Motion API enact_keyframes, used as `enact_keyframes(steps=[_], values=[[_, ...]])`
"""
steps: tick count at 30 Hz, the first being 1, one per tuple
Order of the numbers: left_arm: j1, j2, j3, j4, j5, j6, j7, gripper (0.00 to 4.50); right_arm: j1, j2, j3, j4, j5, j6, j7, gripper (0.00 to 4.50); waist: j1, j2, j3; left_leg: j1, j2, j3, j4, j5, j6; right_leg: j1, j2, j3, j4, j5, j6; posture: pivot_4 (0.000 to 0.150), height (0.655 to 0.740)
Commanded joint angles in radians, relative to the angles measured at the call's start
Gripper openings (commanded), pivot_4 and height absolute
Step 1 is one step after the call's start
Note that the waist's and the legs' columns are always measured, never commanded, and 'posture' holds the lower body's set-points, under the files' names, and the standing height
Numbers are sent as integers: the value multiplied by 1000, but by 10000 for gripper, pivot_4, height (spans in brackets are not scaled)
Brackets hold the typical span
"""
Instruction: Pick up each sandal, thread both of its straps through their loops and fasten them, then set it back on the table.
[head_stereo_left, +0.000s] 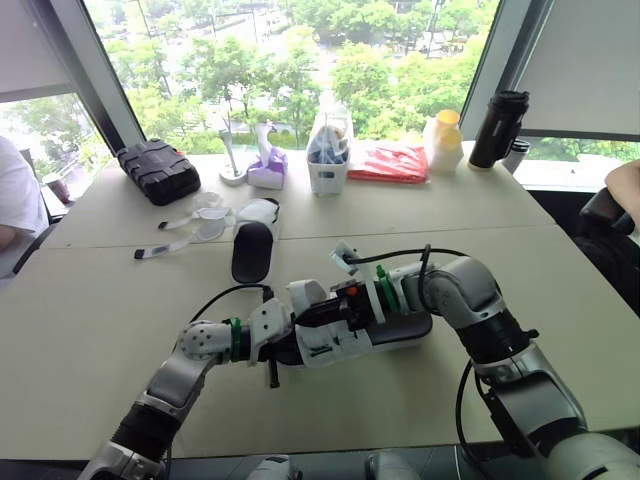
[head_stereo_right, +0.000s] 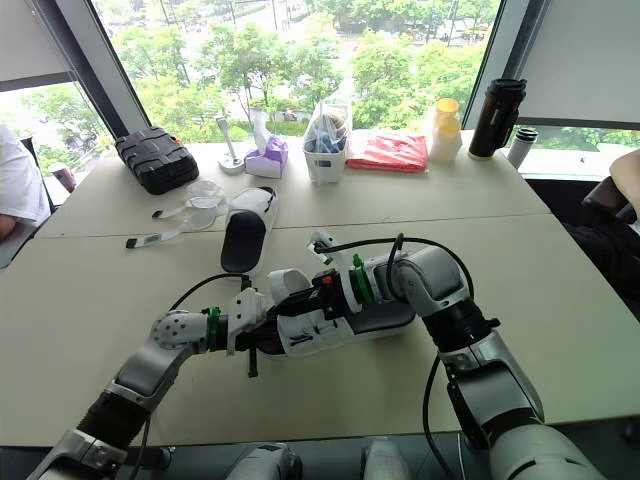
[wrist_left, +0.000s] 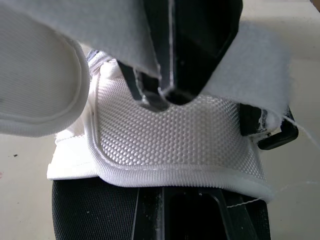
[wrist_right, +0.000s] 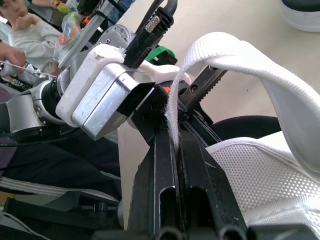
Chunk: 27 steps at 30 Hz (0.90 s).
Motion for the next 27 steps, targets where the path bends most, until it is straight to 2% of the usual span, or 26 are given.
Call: enact_keyframes(steps=[1,9,17,27], values=[[63,26,-33,81,45,43,-7,0,-25,-2,-26,-18,40,65,10,141,0,0,0,-1,0,0,0,0,0,-1,0,0,0,0,0,1500,7400],[54,20,-35,87,48,45,-11,0,-19,9,-35,-35,66,125,-7,141,-3,0,0,-2,1,1,-2,0,0,-3,0,0,0,1,-2,1500,7400],[42,12,-38,92,52,51,-14,0,-71,82,-112,73,67,148,-73,141,-6,1,1,-1,1,1,-2,0,0,-3,1,0,0,0,0,1500,7400],[49,14,-36,86,53,54,-15,0,-78,88,-122,87,75,171,-78,141,-6,1,1,-2,1,1,-2,0,0,-3,1,0,0,1,-2,1500,7400]])
